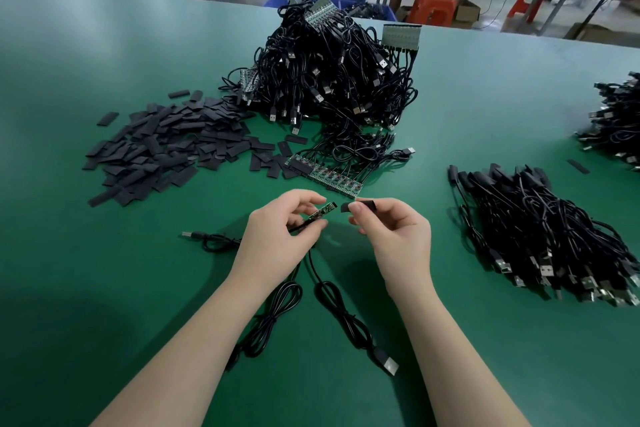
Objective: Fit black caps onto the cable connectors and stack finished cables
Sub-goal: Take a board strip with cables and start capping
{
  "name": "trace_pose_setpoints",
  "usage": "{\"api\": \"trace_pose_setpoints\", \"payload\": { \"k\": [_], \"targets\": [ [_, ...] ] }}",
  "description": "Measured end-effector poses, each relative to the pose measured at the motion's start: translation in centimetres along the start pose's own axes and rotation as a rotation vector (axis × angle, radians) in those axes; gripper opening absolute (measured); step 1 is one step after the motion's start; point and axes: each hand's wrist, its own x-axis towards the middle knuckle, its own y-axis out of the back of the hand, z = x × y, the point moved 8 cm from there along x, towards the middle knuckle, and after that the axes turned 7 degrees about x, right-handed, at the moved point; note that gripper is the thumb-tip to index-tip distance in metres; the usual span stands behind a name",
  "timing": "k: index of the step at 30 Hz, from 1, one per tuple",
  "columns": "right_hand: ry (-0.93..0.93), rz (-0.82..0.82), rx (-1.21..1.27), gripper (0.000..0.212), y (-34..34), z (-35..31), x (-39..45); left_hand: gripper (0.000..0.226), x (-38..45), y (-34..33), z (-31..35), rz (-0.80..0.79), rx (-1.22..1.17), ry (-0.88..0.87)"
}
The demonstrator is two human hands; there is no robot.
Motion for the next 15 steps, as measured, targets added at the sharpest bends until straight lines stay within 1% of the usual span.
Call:
{"api": "trace_pose_setpoints", "payload": {
  "k": [8,15],
  "targets": [
    [0.018,0.008,-0.022,0.016,-0.06,-0.04,-0.06,0.026,0.15,0.13,0.1,0.022,0.034,-0.016],
    [0.044,0.011,-0.042,0.023,-0.07,-0.19,-0.16,0.023,0.12,-0.45,0.5,-0.054,0.097,-0.057]
  ]
}}
